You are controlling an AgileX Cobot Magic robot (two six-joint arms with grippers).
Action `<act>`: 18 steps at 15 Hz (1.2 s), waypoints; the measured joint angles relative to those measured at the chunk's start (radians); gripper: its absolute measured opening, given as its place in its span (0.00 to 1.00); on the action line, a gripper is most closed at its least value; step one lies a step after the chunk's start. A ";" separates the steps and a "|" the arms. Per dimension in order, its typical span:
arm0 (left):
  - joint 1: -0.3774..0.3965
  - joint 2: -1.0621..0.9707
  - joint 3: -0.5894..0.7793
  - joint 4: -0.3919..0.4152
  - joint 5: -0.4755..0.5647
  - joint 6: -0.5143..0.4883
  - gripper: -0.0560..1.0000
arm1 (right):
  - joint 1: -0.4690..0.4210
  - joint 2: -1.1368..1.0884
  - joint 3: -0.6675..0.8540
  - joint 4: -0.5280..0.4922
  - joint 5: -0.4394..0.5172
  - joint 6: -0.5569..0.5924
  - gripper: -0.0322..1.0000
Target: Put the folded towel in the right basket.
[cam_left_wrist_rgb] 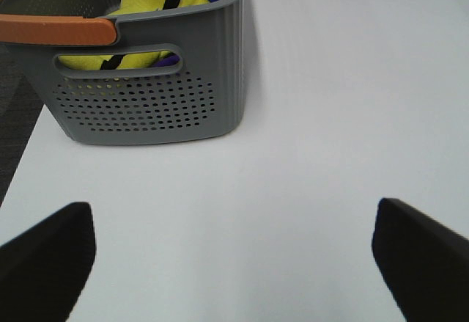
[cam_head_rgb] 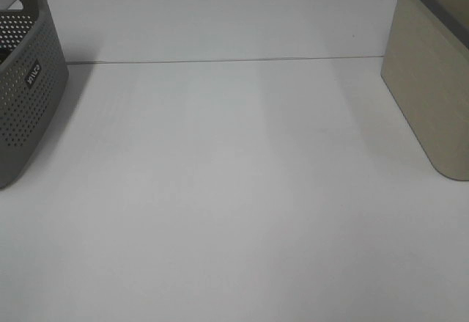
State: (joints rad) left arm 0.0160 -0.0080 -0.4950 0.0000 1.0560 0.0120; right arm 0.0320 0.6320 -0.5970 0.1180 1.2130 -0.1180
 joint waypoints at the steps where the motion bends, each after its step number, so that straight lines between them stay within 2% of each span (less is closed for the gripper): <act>1: 0.000 0.000 0.000 0.000 0.000 0.000 0.98 | 0.000 -0.091 0.034 -0.011 -0.011 0.000 0.80; 6: 0.000 0.000 0.000 0.000 0.000 0.000 0.98 | 0.000 -0.510 0.083 -0.028 -0.124 0.000 0.80; 9: 0.000 0.000 0.000 0.000 0.000 0.000 0.98 | 0.000 -0.629 0.090 -0.035 -0.134 0.000 0.80; 18: 0.000 0.000 0.000 0.000 0.000 0.000 0.98 | -0.017 -0.639 0.090 -0.035 -0.140 0.000 0.80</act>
State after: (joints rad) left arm 0.0160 -0.0080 -0.4950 0.0000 1.0560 0.0120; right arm 0.0150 -0.0070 -0.5070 0.0830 1.0730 -0.1180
